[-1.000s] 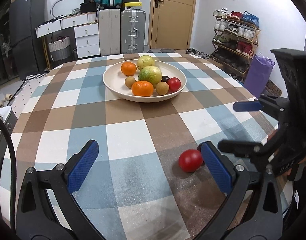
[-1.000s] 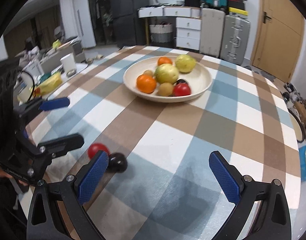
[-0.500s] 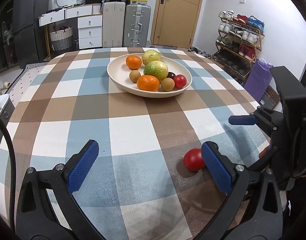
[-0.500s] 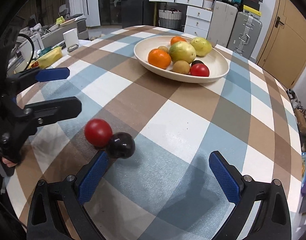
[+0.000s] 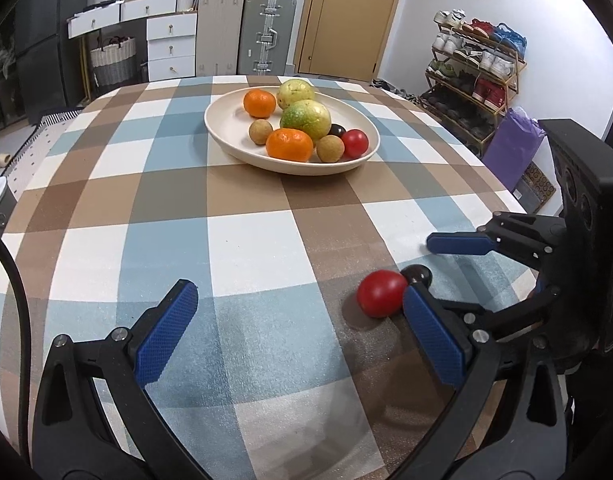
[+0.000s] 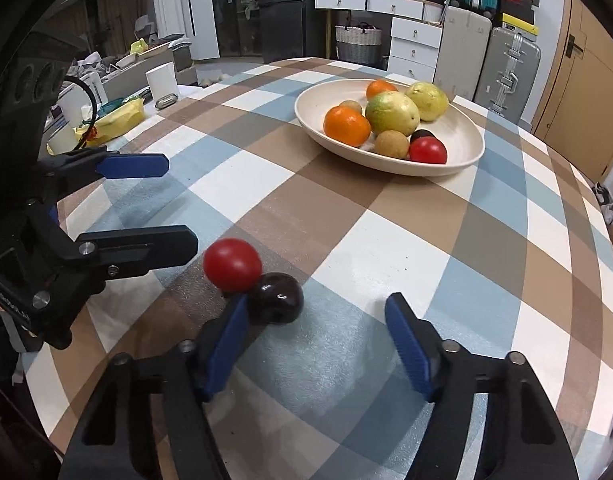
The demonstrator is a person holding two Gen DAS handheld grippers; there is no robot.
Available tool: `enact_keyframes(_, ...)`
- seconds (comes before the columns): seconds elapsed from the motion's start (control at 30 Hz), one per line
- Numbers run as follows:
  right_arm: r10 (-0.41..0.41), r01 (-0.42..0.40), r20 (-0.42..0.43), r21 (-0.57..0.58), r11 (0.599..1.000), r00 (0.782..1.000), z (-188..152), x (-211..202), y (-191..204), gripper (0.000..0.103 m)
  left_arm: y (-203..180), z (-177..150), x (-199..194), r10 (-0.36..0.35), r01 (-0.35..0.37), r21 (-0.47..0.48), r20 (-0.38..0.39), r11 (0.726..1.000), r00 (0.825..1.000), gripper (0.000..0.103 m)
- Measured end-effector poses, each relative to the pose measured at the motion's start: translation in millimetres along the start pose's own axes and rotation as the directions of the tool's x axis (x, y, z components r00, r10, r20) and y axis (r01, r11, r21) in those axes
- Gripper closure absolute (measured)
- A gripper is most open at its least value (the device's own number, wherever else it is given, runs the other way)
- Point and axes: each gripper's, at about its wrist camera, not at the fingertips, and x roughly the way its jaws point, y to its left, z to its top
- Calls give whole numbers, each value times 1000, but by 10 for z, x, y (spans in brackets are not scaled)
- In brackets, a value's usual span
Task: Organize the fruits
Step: 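Grasp the dark plum on the table with the right tool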
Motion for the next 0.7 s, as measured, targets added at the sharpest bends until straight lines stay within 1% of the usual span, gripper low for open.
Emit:
enact_keyframes(0.03,10,-10,4,-5,1000,1000,5,-4,13,43,-8,-1,3,1,-1,2,-2,1000,1000,0)
enact_keyframes(0.1,26,-26,12,-12,1000,1000,6,-12,31,55,-24,1,1,2,-2,6,-2,1000,1000,0)
enact_keyframes(0.17,48,-47,20,-18,999,999,7,-23,50,63,-26,-1,2,1,-1,9,-3,1000,1000,0)
enact_keyframes(0.27,58,-58,29,-32,998,998,-2,-41,78,72,-26,1,6,3,-3,8,-4,1000,1000,0)
enact_keyframes(0.37,61,-60,31,-39,997,998,-1,-57,95,75,-29,3,13,1,-1,11,-7,1000,1000,0)
enact_keyframes(0.5,58,-57,41,-31,998,997,-7,-97,64,76,-26,0,14,-4,4,4,-10,1000,1000,1)
enact_keyframes(0.6,54,-53,50,-14,998,997,-13,-131,5,76,-65,3,31,-30,30,-2,-19,1000,999,1)
enact_keyframes(0.7,44,-44,59,-5,999,997,-7,-176,-47,76,-162,0,69,-31,31,20,-30,999,999,0)
